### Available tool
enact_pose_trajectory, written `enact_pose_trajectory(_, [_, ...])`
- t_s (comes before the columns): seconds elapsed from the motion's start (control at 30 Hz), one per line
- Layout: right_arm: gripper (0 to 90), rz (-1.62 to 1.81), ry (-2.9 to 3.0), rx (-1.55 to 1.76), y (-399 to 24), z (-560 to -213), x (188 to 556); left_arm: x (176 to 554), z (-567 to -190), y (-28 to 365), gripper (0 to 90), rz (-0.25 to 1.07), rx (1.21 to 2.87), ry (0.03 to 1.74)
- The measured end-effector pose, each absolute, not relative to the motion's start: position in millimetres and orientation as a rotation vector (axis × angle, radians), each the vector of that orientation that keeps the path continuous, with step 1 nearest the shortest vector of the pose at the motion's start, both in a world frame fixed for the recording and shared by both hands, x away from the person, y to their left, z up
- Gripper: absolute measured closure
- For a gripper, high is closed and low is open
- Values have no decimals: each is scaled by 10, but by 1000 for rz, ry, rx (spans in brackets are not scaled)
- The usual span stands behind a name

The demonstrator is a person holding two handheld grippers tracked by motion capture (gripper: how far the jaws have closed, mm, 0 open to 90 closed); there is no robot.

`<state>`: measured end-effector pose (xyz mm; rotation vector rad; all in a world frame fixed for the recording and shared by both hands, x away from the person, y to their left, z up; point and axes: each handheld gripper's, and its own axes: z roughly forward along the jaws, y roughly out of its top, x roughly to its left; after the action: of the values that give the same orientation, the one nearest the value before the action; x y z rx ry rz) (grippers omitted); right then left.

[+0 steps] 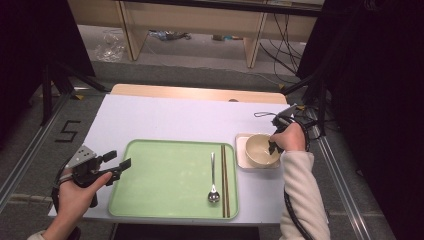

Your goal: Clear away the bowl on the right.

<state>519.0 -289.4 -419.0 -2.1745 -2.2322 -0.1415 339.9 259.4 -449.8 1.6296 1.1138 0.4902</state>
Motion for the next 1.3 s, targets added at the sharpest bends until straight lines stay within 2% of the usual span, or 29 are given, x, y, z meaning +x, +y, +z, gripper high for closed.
enact_pose_trajectory(0.03, [667,-166,-2371,-2077,-2963,-4226,5206,3399,-4499,2593,319,490,1629,1114])
enact_pose_trajectory(0.43, [783,-66,-2257,-2141,-2919,-4268,5218,3398,-4500,2595,319,489,1628,1116])
enact_pose_trajectory(0.67, [851,-135,-2333,-2091,-2945,-4190,5212,3399,-4501,2592,319,488,1629,1118])
enact_pose_trajectory(1.3, [859,-86,-2355,-2141,-2794,-4006,5173,3394,-4494,2602,318,491,1627,1118])
